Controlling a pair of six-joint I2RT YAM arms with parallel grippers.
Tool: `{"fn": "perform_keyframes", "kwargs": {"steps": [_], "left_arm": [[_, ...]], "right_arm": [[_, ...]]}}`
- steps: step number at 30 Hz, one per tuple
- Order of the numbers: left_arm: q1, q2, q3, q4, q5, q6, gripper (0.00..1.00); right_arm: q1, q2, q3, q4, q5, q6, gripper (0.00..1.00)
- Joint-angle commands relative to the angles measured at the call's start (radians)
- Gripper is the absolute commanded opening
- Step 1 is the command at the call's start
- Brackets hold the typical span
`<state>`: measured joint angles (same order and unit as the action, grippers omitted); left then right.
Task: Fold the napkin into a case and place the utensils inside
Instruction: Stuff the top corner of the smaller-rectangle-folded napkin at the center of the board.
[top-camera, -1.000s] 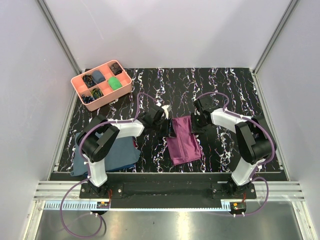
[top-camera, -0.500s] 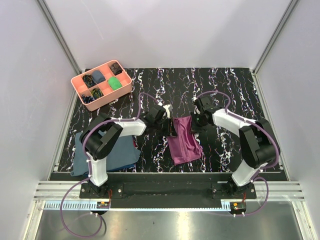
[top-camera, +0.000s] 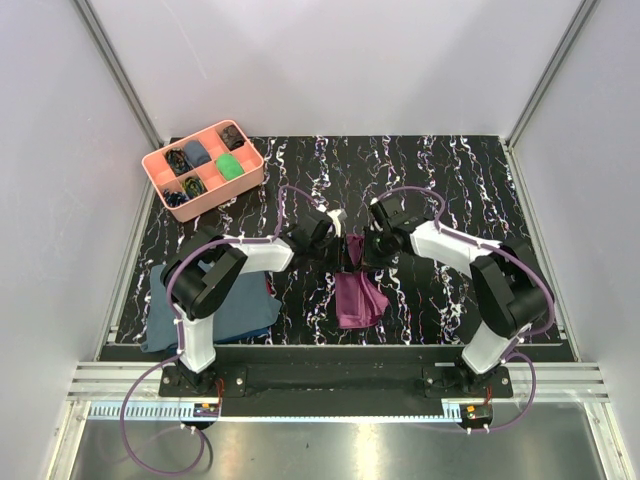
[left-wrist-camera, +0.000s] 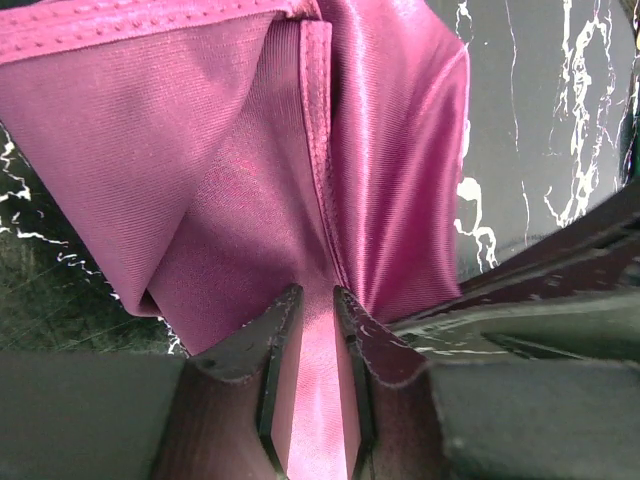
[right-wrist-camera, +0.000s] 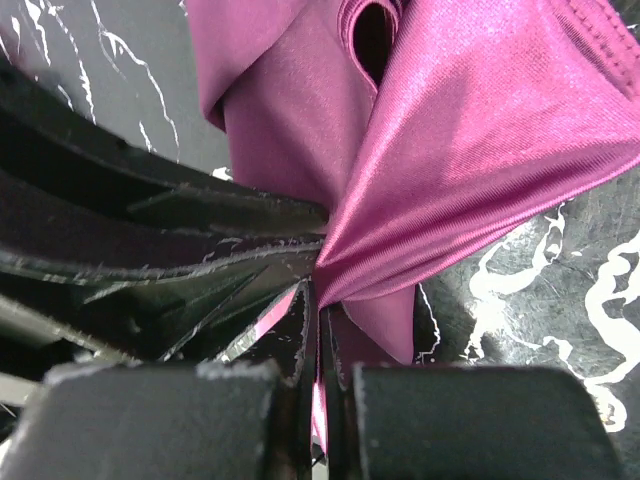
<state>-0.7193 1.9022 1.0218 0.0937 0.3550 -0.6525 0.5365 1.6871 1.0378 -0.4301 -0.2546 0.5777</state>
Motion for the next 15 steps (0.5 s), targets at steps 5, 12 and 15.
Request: {"fn": "perform_keyframes", "kwargs": {"steps": [5, 12, 15], "left_arm": [[-0.011, 0.003, -0.015, 0.031, 0.002, 0.007, 0.24], [-0.009, -0.040, -0.038, 0.044, 0.015, -0.001, 0.25], [-0.009, -0.064, -0.061, 0.075, 0.024, -0.012, 0.30]], "right_arm": [[0.010, 0.074, 0.038, 0.076, -0.021, 0.070, 0.00], [0.010, 0.097, -0.021, 0.145, 0.005, 0.166, 0.00], [0.010, 0.106, -0.022, 0.145, 0.009, 0.191, 0.00]]}}
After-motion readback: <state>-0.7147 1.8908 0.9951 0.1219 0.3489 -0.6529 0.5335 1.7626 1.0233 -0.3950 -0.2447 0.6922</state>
